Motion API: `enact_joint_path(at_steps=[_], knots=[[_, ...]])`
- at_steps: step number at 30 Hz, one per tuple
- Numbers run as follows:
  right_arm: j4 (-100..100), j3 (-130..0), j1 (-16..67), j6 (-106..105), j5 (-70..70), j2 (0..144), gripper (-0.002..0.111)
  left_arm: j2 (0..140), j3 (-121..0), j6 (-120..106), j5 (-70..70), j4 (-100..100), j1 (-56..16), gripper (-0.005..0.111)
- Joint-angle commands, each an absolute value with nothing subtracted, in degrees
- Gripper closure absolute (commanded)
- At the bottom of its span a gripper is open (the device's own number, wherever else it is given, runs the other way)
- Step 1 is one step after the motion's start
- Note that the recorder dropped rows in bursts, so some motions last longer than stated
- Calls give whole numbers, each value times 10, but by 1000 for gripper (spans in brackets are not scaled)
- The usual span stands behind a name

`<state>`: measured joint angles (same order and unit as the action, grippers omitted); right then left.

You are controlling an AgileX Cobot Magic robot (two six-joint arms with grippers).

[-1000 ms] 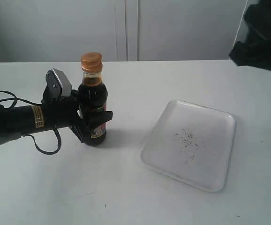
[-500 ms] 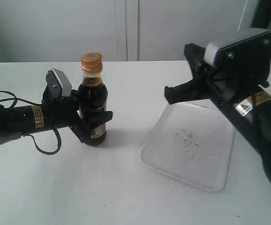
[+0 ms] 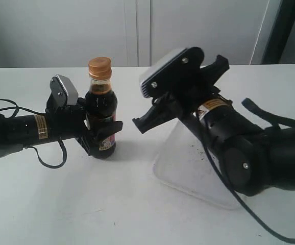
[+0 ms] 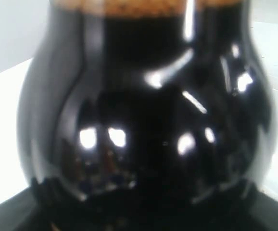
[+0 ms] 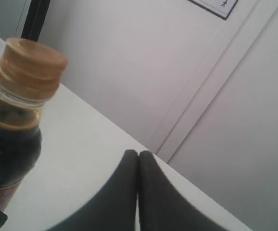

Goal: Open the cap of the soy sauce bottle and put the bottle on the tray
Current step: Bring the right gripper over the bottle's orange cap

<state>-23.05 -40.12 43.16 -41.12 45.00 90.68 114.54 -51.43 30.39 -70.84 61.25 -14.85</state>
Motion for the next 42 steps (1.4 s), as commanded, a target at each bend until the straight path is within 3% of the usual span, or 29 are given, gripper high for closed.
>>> enact_joint_path(at_steps=[1,20,42], knots=[[-284,-444,451,-496,412,929,108,1143,-514,298,-700,623,-151,107],[-418,-609,476,-658,308,1025,108,1143,-514,297,-700,623,-151,107],[-514,-656,509,-782,311,1027,108,1143,-514,294,-700,623,-151,107]])
